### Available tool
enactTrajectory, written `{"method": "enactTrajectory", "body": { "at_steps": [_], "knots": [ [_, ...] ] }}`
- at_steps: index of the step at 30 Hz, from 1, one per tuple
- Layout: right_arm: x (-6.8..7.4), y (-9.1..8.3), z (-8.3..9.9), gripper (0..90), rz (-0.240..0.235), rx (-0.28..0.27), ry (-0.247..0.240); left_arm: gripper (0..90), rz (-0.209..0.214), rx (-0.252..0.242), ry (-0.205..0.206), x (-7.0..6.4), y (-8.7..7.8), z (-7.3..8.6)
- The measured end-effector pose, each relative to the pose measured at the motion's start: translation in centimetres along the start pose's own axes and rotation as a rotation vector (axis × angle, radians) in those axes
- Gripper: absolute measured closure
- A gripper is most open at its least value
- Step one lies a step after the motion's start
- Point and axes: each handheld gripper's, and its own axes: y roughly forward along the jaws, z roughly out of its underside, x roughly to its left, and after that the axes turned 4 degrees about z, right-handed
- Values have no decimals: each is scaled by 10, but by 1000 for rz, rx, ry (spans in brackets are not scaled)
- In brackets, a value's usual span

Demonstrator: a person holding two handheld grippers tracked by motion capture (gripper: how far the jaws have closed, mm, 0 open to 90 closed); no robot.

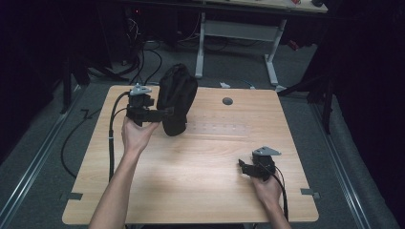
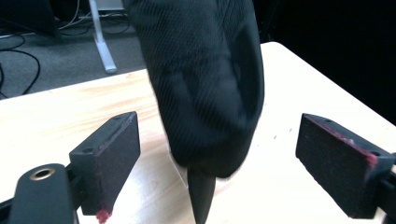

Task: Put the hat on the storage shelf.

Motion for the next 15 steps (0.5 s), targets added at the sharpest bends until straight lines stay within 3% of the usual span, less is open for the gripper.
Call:
{"method": "enactTrajectory", "body": {
  "at_steps": [8,15],
  "knots": [
    [0,0,0,328,-1,1,2,165,37,22,-13,17,-22,22],
    [0,0,0,328,-1,1,2,184,31,52,-16,32,-35,43]
  ]
}}
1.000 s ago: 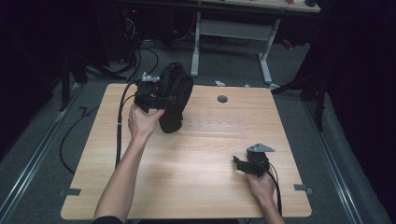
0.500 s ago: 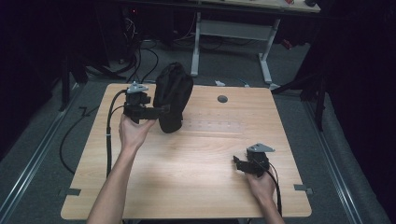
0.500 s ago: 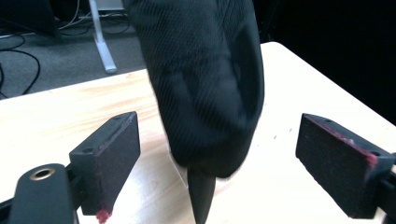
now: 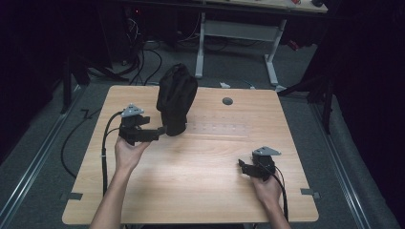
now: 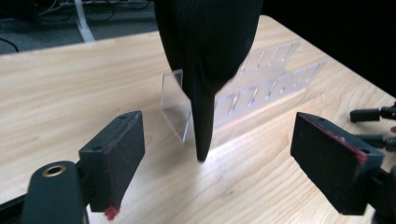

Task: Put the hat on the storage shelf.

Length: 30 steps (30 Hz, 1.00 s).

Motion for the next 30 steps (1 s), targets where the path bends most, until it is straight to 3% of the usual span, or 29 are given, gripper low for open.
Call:
{"method": "enactTrajectory", "body": {
  "at_steps": [6,11,19,20,21,24,25,28,30],
  "knots": [
    [0,0,0,328,0,0,-1,202,-13,11,-10,13,-9,17],
    [0,0,0,328,1,0,-1,203,-28,49,-12,24,-13,37],
    [0,0,0,328,1,0,0,200,-140,123,46,55,-12,85],
    [0,0,0,328,1,0,-1,201,-140,123,46,55,-12,85],
    [0,0,0,328,0,0,0,200,-170,137,57,62,-11,94],
    [0,0,0,328,0,0,-1,197,-192,125,96,69,-12,104],
    [0,0,0,328,1,0,-1,214,-197,101,112,69,-13,106],
    [0,0,0,328,1,0,0,229,-209,97,159,68,-12,111],
    [0,0,0,328,1,0,0,222,-213,96,164,68,-12,112]
  ]
}}
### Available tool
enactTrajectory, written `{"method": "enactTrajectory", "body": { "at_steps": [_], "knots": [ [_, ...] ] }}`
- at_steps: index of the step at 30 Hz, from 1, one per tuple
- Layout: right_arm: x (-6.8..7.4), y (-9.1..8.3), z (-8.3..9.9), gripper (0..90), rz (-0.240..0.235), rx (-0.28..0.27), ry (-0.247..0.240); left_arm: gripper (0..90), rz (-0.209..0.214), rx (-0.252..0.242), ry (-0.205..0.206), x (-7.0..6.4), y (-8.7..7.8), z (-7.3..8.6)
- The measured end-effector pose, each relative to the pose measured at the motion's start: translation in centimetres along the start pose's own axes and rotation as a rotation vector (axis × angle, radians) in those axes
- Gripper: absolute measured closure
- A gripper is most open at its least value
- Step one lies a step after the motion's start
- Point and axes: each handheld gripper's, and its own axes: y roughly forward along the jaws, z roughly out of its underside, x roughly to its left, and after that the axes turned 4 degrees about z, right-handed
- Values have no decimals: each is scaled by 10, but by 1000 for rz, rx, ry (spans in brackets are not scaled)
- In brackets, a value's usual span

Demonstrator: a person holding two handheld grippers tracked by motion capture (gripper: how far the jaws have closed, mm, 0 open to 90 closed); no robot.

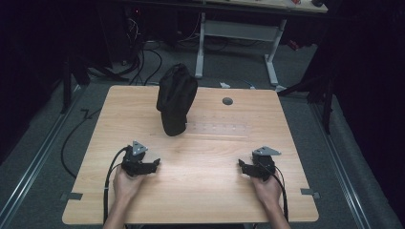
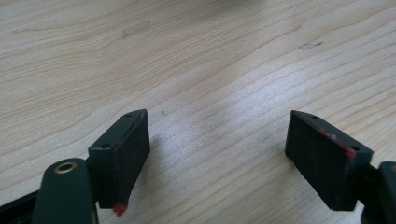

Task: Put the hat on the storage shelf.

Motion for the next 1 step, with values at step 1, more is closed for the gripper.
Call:
{"method": "enactTrajectory", "body": {
  "at_steps": [1],
  "knots": [
    [0,0,0,328,0,0,0,222,0,0,-1,0,0,0]
  ]
}}
